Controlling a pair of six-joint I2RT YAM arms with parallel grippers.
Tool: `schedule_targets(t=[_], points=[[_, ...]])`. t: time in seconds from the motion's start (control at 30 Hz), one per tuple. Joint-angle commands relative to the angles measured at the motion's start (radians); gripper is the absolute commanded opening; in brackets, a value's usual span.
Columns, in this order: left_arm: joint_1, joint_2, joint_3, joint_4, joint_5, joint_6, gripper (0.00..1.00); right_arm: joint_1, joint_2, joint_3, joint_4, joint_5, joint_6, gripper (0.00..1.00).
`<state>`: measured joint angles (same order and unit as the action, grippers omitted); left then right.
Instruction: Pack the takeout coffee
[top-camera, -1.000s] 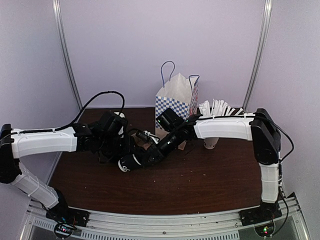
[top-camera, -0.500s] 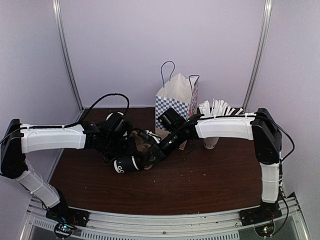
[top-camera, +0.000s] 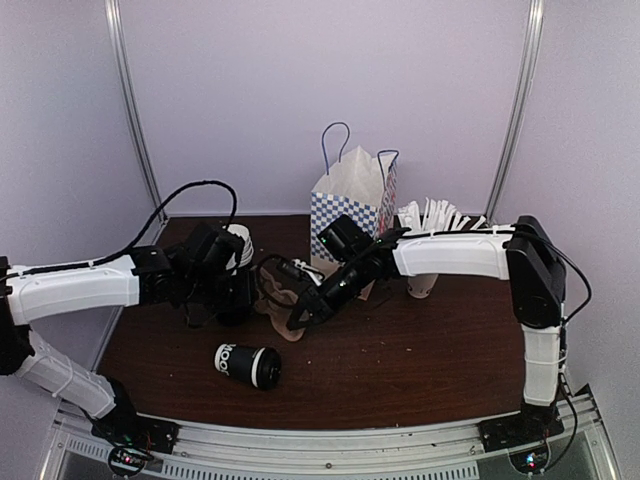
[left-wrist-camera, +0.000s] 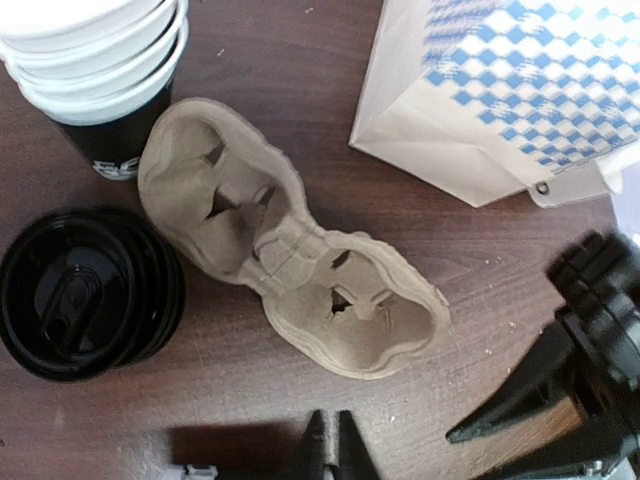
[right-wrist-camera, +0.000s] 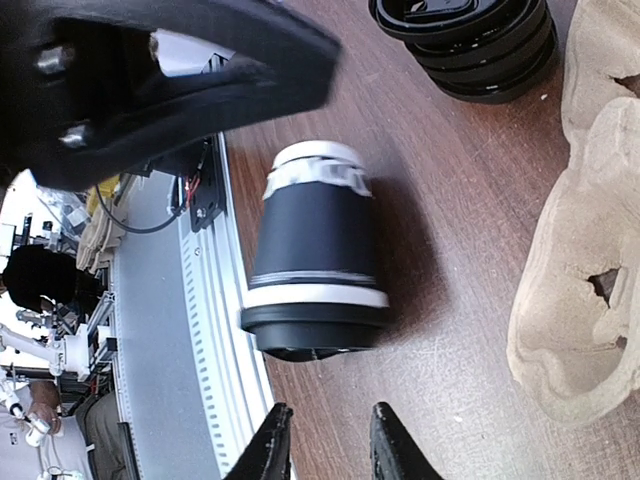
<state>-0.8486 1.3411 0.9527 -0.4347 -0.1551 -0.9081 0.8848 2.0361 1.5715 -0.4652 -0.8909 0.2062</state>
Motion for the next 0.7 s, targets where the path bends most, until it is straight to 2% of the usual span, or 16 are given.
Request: schedule_targets(t=[0.0, 0.03, 0.1, 0.17, 0.27, 0.33, 0.37, 0.5, 0.57, 0.67], points=[[-0.056, -0.105, -0.088, 0.099, 0.056, 0.065, 0.22, 0.008, -0.058, -0.051, 0.012, 0.037, -0.053, 0.30], [-0.096, -0.132, -0.107, 0.107, 0.056, 0.107, 0.33, 0.021, -0.065, -0.062, -0.006, 0.037, -0.089, 0.36], [-0.229, -0.194, -0.134, 0.083, 0.003, 0.206, 0.44, 0.062, -0.085, -0.080, -0.066, 0.055, -0.204, 0.43], [-0.385, -0.253, -0.144, -0.018, -0.118, 0.269, 0.52, 0.103, -0.117, -0.118, -0.090, 0.111, -0.297, 0.46], [-0.526, -0.293, -0.154, -0.234, -0.161, 0.252, 0.57, 0.101, -0.147, -0.174, -0.073, 0.094, -0.313, 0.48], [-0.617, -0.303, -0.155, -0.378, -0.211, 0.189, 0.59, 0.078, -0.162, -0.179, -0.077, 0.048, -0.320, 0.48], [-0.644, -0.299, -0.144, -0.452, -0.250, 0.112, 0.59, 0.067, -0.169, -0.176, -0.087, 0.037, -0.327, 0.49], [-0.703, -0.282, -0.117, -0.717, -0.323, -0.167, 0.61, 0.051, -0.213, -0.177, -0.111, 0.066, -0.365, 0.50], [-0.735, -0.276, -0.136, -0.759, -0.289, -0.250, 0.61, 0.051, -0.240, -0.191, -0.104, 0.076, -0.375, 0.50], [-0.801, -0.243, -0.163, -0.784, -0.240, -0.296, 0.62, 0.051, -0.262, -0.214, -0.094, 0.082, -0.386, 0.51]])
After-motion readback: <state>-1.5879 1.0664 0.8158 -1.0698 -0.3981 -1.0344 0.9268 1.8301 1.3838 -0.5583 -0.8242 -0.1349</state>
